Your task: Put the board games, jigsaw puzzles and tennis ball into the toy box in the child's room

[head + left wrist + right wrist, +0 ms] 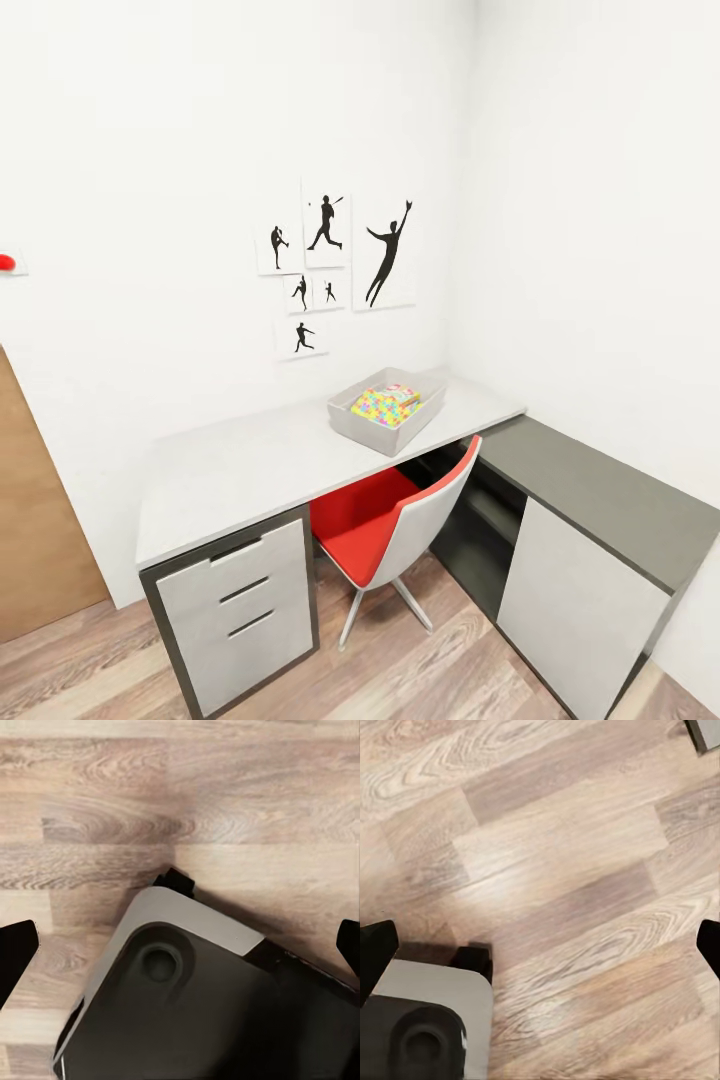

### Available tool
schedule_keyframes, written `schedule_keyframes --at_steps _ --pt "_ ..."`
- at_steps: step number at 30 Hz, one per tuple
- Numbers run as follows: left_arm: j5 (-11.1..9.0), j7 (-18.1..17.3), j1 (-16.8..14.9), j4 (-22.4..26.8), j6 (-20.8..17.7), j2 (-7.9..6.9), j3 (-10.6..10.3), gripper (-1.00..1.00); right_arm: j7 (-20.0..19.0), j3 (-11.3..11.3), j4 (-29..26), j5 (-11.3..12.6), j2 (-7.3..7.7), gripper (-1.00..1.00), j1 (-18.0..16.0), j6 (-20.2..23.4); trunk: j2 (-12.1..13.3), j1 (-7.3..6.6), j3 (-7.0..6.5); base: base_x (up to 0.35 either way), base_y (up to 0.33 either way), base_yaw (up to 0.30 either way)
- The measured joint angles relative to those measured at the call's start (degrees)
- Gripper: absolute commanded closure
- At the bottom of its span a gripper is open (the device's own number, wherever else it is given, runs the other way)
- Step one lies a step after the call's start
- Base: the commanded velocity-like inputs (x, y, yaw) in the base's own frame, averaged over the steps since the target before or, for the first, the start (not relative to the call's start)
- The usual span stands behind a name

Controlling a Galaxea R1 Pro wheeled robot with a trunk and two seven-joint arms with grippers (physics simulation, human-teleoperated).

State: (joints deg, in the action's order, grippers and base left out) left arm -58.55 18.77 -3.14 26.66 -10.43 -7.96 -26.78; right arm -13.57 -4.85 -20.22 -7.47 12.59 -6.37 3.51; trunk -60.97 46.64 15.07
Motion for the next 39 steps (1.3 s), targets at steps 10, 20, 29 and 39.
schedule_keyframes --at_steps 10,20,29,39 --pt "-1.8 -6.6 0.2 -13.1 8.3 0.01 0.4 -1.0 2.1 0.3 5.4 -0.7 -0.18 -1.0 -0.1 11.8 2.4 -1.31 -1.08 0.0 0.0 0.0" --pt "-2.0 -6.8 0.2 -13.4 10.6 0.1 0.5 -1.0 2.4 0.0 8.2 -0.5 -3.65 -1.0 0.5 4.9 6.4 -3.51 -2.88 0.0 0.0 0.0" --pt "-1.7 -7.1 0.2 -15.2 12.0 0.23 0.4 -1.0 2.3 0.0 9.8 -0.3 -6.49 -1.0 0.7 -4.2 10.0 -5.49 -4.49 0.0 0.0 0.0" --pt "-1.3 -7.1 0.2 -15.9 12.0 0.83 0.2 -1.0 2.3 0.0 10.0 -0.3 -6.67 -1.0 0.7 -5.5 10.4 -5.71 -4.68 0.0 0.0 0.0"
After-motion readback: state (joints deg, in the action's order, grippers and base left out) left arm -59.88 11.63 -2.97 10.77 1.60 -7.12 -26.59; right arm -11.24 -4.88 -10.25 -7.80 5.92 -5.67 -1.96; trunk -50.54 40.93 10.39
